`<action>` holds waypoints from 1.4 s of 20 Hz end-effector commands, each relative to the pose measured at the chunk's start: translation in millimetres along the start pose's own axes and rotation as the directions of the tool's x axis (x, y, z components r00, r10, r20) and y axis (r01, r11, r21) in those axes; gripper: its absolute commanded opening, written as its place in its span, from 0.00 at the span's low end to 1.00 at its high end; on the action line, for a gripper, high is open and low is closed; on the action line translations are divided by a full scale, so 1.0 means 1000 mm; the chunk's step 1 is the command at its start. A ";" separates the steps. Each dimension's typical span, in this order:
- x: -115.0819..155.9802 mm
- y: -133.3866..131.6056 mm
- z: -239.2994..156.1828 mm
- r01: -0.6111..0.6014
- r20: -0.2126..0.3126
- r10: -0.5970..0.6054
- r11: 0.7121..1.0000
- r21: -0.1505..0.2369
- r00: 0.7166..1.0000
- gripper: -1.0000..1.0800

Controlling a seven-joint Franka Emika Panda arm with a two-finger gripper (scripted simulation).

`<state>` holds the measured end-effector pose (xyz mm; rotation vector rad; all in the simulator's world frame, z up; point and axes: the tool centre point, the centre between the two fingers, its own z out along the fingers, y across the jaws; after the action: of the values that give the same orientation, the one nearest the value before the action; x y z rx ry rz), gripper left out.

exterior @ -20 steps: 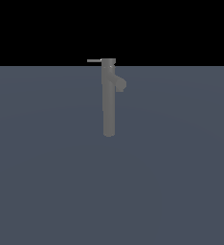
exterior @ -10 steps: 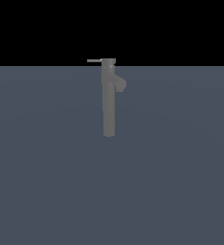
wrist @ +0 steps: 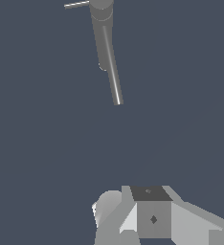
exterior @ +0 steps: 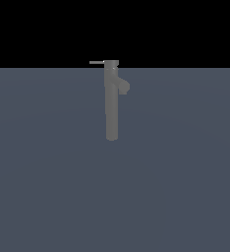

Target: Turn on the faucet by rotating a designated handle.

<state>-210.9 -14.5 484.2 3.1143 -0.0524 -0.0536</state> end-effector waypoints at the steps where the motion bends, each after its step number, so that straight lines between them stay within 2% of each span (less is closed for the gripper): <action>1: 0.014 -0.002 0.001 0.008 -0.001 -0.008 1.000 -0.001 1.000 0.00; 14: 0.122 -0.025 0.024 0.072 -0.013 -0.072 0.997 -0.002 0.997 0.00; 28: 0.237 -0.061 0.089 0.143 -0.027 -0.143 0.990 0.006 0.989 0.00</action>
<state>13.2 32.1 394.7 3.1192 0.1602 -0.0183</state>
